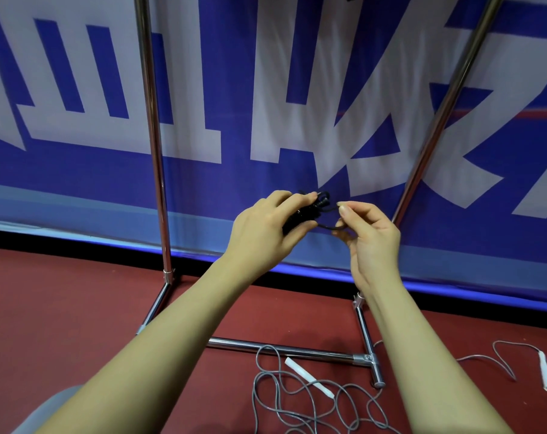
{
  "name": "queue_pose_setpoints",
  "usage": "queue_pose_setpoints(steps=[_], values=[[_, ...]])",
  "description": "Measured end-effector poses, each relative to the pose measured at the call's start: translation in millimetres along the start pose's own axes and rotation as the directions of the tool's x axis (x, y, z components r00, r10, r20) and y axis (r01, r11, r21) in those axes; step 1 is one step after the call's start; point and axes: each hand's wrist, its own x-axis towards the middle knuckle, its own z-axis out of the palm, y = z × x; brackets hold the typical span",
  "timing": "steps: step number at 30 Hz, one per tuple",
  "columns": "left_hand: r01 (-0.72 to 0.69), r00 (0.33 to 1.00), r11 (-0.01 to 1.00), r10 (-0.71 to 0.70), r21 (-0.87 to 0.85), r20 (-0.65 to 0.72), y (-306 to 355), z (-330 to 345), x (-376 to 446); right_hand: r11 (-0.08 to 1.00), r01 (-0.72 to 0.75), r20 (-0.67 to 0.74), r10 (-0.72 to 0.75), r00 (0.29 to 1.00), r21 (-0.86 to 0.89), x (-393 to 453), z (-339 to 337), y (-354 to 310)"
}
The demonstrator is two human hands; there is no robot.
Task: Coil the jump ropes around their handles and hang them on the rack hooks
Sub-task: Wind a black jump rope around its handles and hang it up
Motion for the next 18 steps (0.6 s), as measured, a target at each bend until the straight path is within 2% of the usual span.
queue_pose_setpoints(steps=[6,13,18], values=[[0.001,0.995,1.0,0.002,-0.029,0.105,0.1,-3.4,-1.0,0.999,-0.04,0.026,0.041,0.999,-0.032,-1.5,1.0,3.8],[0.157,0.983,0.988,-0.157,0.004,0.097,1.4,-2.3,-0.7,0.992,0.047,0.036,-0.043,0.998,-0.116,-1.9,2.0,11.0],[0.189,0.969,0.982,-0.185,-0.004,0.164,1.2,-3.0,-1.5,1.0,0.014,0.016,-0.015,1.0,0.028,1.2,0.1,7.4]])
